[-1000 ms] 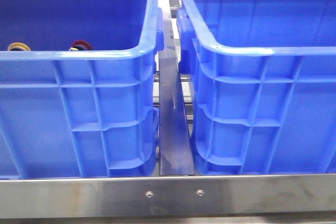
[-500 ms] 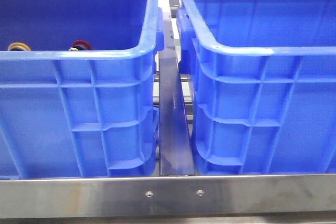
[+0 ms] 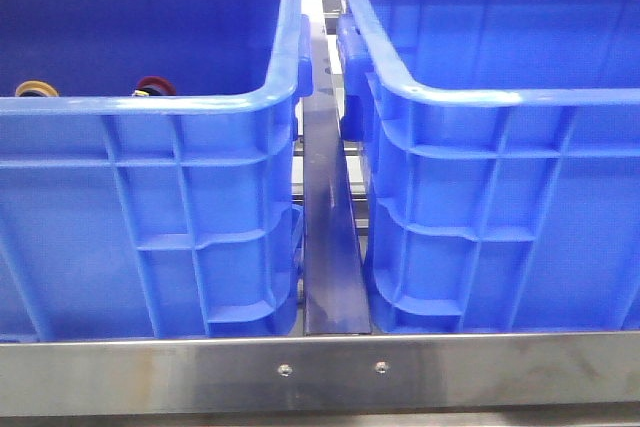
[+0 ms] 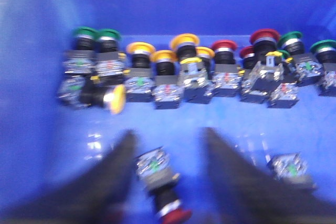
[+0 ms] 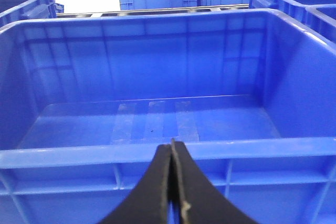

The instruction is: Pick red and yellow buttons and place in box

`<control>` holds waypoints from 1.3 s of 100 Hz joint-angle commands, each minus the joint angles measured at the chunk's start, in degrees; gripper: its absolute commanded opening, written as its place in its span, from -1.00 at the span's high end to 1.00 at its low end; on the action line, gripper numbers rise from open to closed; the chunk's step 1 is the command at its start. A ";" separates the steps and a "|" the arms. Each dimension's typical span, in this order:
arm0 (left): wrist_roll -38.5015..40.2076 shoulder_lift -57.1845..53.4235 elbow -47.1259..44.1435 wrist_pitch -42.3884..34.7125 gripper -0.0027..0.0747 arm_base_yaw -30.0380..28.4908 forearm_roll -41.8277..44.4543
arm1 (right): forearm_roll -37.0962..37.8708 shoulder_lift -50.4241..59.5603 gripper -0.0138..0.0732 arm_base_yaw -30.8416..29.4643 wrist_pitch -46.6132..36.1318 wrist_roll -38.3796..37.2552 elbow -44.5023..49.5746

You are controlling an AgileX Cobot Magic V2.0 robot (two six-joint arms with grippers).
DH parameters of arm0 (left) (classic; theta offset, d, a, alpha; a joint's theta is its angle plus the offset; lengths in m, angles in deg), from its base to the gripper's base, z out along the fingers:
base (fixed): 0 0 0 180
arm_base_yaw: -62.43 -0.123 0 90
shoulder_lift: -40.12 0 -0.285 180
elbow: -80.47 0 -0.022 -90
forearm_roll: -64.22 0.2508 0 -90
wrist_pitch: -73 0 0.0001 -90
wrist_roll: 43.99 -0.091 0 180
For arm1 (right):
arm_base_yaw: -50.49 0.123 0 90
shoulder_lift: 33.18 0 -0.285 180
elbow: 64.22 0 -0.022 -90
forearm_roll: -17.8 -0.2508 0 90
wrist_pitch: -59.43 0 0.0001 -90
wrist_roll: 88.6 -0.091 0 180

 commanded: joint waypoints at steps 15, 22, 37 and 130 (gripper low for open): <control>-0.02 16.58 12.90 -1.87 -0.53 4.54 -1.35 | 0.20 1.49 0.82 -0.35 -4.20 0.49 -1.08; -0.02 22.30 17.04 0.84 -0.53 5.00 -1.46 | 0.20 1.49 0.82 -0.35 -4.20 0.49 -1.08; 0.36 34.78 26.30 8.80 -0.53 5.00 -1.55 | 0.20 1.49 0.82 -0.35 -4.20 0.49 -1.08; 3.58 55.47 42.35 12.05 0.51 5.00 0.69 | 0.20 1.49 0.82 -0.35 -4.20 0.49 -1.08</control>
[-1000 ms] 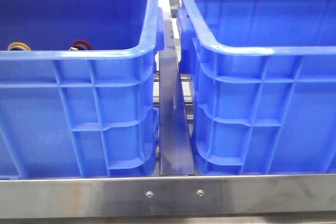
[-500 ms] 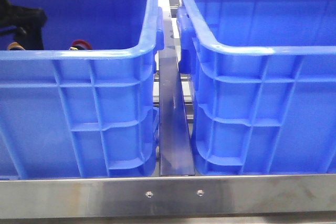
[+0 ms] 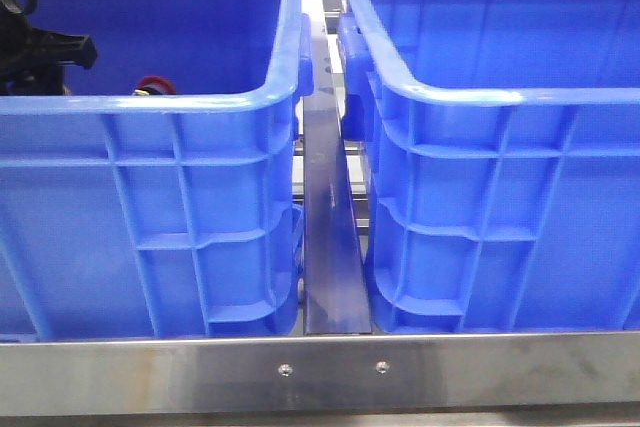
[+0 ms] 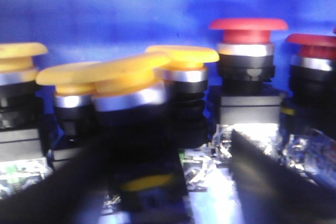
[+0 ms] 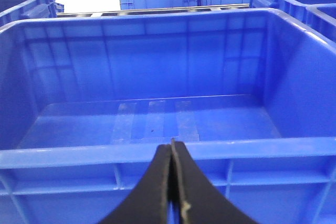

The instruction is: Pick red and yellow buttons and place in box

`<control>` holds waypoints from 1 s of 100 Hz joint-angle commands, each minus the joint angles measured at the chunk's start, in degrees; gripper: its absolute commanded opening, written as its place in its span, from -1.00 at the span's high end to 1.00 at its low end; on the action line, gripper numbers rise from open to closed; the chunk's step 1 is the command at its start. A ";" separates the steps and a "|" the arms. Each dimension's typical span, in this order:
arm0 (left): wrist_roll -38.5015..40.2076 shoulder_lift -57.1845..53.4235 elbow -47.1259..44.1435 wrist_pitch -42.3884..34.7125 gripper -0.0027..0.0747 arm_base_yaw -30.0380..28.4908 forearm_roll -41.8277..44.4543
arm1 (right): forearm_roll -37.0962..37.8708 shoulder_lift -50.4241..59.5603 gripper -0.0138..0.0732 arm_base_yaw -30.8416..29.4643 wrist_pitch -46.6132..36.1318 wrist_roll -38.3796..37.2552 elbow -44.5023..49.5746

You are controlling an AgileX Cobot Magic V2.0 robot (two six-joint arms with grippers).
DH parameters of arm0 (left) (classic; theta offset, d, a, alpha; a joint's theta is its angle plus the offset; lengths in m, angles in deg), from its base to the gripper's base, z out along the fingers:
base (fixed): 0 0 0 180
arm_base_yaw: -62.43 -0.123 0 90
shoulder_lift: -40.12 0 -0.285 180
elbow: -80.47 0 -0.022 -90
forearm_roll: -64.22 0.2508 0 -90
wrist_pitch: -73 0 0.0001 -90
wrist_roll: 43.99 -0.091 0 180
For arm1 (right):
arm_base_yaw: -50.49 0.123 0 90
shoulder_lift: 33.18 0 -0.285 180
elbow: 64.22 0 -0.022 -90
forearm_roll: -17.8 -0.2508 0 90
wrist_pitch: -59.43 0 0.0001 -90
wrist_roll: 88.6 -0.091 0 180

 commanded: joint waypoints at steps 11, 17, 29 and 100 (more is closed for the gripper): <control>0.64 -4.66 1.69 -3.81 0.60 0.29 -0.08 | 0.20 1.49 0.82 -0.35 -4.20 0.49 -1.08; 0.64 -6.19 1.69 -4.05 0.60 0.40 -0.37 | 0.20 1.49 0.82 -0.35 -4.20 0.49 -1.08; 0.33 -10.47 -0.14 -4.54 0.60 0.81 -0.62 | 0.20 1.49 0.82 -0.35 -4.20 0.49 -1.08; -16.52 -28.08 -9.49 -6.88 0.60 28.09 -10.07 | 0.20 1.49 0.82 -0.35 -4.26 0.49 -1.08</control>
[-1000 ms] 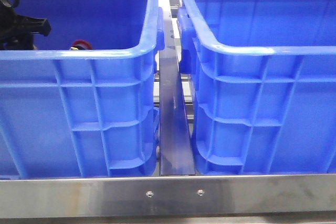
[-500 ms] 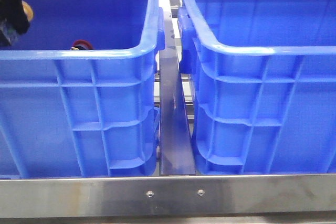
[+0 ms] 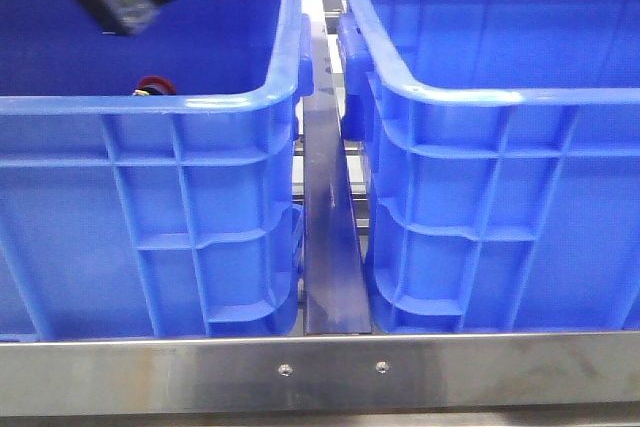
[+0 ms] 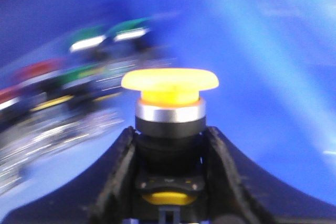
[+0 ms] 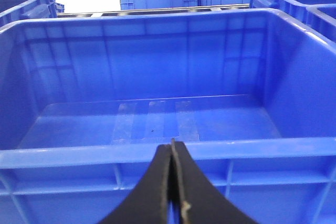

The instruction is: Pick red and yellow buttons and place in box

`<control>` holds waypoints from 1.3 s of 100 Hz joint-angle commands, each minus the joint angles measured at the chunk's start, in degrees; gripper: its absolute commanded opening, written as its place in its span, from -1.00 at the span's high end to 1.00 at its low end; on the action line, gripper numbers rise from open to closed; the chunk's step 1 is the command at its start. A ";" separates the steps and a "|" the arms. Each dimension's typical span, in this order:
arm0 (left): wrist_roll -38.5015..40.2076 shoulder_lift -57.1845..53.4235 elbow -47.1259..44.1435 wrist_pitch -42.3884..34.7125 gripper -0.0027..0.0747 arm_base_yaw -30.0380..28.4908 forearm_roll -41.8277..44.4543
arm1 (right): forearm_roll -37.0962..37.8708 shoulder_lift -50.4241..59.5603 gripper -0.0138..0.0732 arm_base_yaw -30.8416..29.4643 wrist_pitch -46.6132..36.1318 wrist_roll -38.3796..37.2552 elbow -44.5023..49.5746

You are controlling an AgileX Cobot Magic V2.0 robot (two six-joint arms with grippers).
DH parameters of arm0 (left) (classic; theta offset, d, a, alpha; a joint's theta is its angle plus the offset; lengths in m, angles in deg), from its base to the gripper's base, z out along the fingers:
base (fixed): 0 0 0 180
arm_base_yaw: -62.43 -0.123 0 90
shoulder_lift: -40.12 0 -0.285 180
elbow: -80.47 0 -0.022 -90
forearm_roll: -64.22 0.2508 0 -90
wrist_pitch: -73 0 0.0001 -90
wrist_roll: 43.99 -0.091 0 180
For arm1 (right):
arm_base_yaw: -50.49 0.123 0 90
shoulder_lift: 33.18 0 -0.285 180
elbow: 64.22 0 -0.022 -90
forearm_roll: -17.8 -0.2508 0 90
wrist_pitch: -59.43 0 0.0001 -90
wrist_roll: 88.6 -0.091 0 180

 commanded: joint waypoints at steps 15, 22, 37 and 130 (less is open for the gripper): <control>-0.70 -2.02 1.45 -3.68 0.60 11.48 -2.25 | 0.20 1.49 0.82 -0.35 -4.75 0.49 -1.08; -0.70 -2.02 1.45 -4.27 0.60 14.24 -2.25 | 0.20 1.49 0.82 -0.35 -6.63 0.36 -1.13; -0.70 -2.02 1.45 -4.90 0.60 17.52 -2.25 | 0.20 1.41 0.82 -0.35 -5.51 0.36 -3.39; -0.70 -1.81 1.45 -5.12 0.60 17.78 -2.25 | -41.31 -38.15 -0.46 1.31 36.21 9.51 -46.43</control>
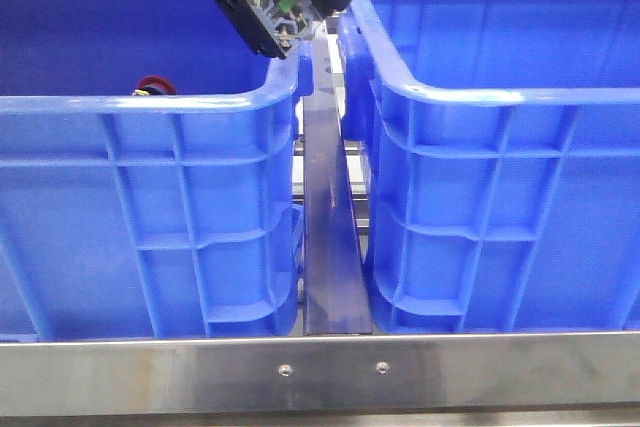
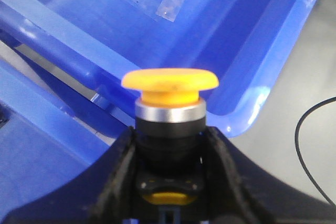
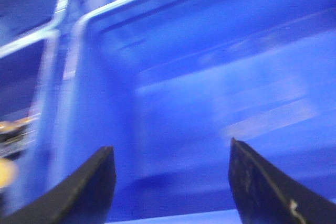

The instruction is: Pick red and yellow buttons and place in box

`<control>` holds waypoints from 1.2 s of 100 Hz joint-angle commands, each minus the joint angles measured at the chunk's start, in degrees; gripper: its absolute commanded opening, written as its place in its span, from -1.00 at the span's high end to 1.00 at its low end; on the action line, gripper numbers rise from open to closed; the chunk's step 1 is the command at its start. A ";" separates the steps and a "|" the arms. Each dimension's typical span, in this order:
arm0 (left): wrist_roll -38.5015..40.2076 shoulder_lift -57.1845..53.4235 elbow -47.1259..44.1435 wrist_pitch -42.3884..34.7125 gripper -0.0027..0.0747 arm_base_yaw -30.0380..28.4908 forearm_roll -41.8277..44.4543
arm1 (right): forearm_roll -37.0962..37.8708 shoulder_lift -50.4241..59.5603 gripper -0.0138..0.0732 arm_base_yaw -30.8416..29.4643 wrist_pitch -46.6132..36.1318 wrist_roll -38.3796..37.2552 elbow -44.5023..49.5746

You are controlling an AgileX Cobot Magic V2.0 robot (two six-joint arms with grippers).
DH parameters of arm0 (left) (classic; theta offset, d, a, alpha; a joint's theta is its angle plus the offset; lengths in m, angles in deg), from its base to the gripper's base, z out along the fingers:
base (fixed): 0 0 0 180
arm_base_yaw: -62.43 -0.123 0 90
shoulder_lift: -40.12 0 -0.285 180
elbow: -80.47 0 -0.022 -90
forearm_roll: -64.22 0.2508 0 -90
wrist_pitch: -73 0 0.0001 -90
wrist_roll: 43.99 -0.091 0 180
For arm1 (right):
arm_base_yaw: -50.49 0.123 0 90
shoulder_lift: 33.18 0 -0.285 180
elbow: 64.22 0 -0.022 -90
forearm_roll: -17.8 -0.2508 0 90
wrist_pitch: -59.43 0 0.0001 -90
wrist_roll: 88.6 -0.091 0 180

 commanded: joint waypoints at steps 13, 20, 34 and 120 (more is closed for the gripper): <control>-0.04 -1.73 1.71 -3.91 0.60 0.44 -1.07 | -26.77 -11.17 -0.46 2.47 3.80 14.55 -6.20; -0.04 -1.73 1.71 -3.91 0.61 0.44 -1.07 | -34.24 -14.80 -0.46 3.16 5.88 20.25 -6.46; -0.04 -1.73 1.71 -3.91 0.61 0.44 -1.07 | -46.34 -22.53 -0.46 4.89 10.24 29.39 -6.46; -0.04 -1.73 1.71 -3.91 0.61 0.44 -1.07 | -66.04 -36.49 -0.41 14.53 14.57 44.66 -6.46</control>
